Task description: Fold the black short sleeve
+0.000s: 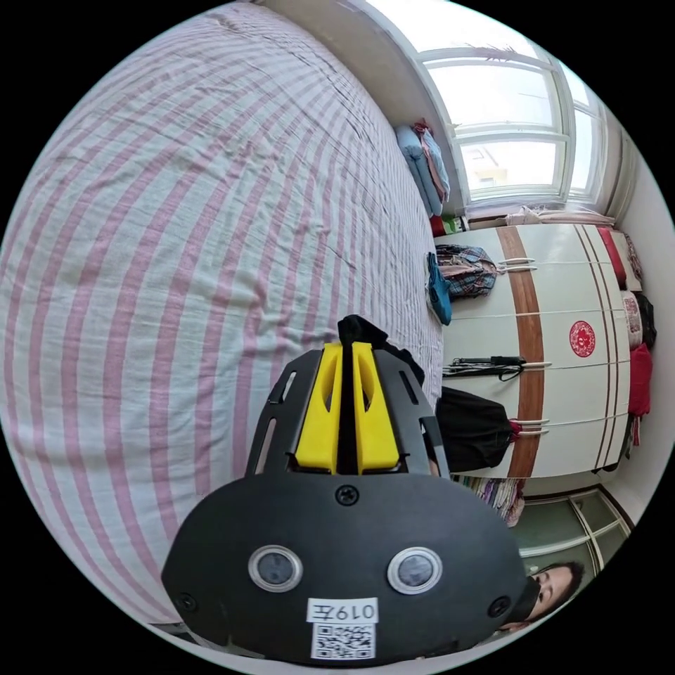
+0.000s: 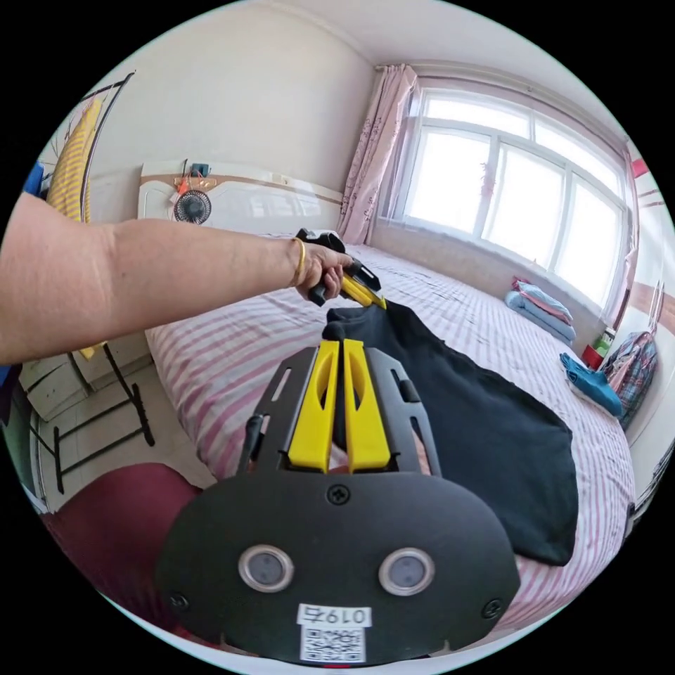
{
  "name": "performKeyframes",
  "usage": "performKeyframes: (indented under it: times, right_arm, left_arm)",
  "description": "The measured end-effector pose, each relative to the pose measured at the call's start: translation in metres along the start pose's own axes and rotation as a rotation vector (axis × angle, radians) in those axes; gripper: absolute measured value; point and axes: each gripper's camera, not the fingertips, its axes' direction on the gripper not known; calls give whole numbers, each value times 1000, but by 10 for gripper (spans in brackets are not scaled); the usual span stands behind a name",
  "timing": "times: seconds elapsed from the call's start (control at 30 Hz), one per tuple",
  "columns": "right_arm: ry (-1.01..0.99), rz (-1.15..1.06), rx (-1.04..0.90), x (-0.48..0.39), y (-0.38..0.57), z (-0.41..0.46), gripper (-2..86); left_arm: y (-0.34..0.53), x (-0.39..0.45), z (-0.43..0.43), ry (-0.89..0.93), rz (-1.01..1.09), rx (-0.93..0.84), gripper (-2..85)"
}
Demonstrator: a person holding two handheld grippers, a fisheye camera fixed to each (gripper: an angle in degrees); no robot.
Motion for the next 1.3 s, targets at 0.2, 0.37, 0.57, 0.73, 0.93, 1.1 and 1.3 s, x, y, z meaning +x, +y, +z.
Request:
performKeyframes:
  times: [0.2, 0.37, 0.57, 0.73, 0.93, 1.1, 1.3]
  right_arm:
    - [-45, 125, 52, 28, 48, -7, -4]
    - [-82, 242, 98, 49, 99, -21, -4]
    - [-49, 355, 135, 63, 171, -40, -4]
    - [-103, 639, 174, 99, 260, -49, -4]
    - [-69, 860, 233, 115, 359, -57, -4]
    - [-20, 935, 185, 97, 414, -41, -4]
    - [-61, 1095, 179, 70, 481, -16, -4]
  left_arm:
    - [-28, 64, -26, 39, 29, 28, 26]
    - [-60, 173, -40, -21, 133, -9, 27]
    - [-96, 303, -22, -107, 218, -58, 27]
    - [-128, 392, 20, -182, 249, -117, 25]
    - [-168, 471, 84, -264, 267, -217, 27]
    - [-195, 516, 121, -367, 259, -268, 27]
    - [-228, 564, 135, -426, 260, -302, 28]
